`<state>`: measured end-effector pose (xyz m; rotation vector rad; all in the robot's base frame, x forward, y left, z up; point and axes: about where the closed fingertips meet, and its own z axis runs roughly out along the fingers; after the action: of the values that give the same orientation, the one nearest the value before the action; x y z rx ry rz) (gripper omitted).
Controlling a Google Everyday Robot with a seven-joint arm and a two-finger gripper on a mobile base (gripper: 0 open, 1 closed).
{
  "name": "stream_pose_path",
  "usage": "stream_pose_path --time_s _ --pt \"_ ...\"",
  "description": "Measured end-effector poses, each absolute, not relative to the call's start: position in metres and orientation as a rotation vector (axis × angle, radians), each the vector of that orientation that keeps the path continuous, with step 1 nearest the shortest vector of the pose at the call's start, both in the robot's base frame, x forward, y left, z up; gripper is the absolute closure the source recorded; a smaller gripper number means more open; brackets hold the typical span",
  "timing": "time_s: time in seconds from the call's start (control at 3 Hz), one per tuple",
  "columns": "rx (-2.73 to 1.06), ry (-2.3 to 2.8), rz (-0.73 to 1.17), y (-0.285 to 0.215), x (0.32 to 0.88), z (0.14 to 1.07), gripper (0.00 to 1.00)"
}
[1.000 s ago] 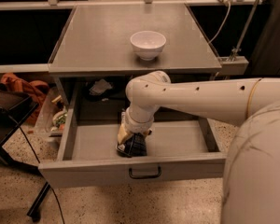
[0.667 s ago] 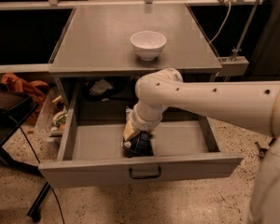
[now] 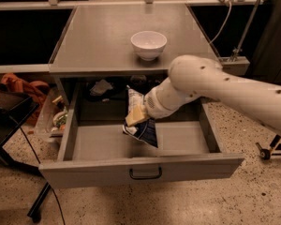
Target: Pick blue chip bag from top drawer and place on counter
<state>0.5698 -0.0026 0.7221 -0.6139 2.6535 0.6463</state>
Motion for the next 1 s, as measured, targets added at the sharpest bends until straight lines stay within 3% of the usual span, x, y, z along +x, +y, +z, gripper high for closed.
stream_pose_path --time_s 0.33,0.67,1.0 --pt "-0.697 2.501 0.873 0.005 0.567 0.775 1.0" --pt "-0.942 2.315 0.965 0.027 0.568 0.828 1.0" --pt "-1.214 2.132 0.898 0.058 0.577 0.864 1.0"
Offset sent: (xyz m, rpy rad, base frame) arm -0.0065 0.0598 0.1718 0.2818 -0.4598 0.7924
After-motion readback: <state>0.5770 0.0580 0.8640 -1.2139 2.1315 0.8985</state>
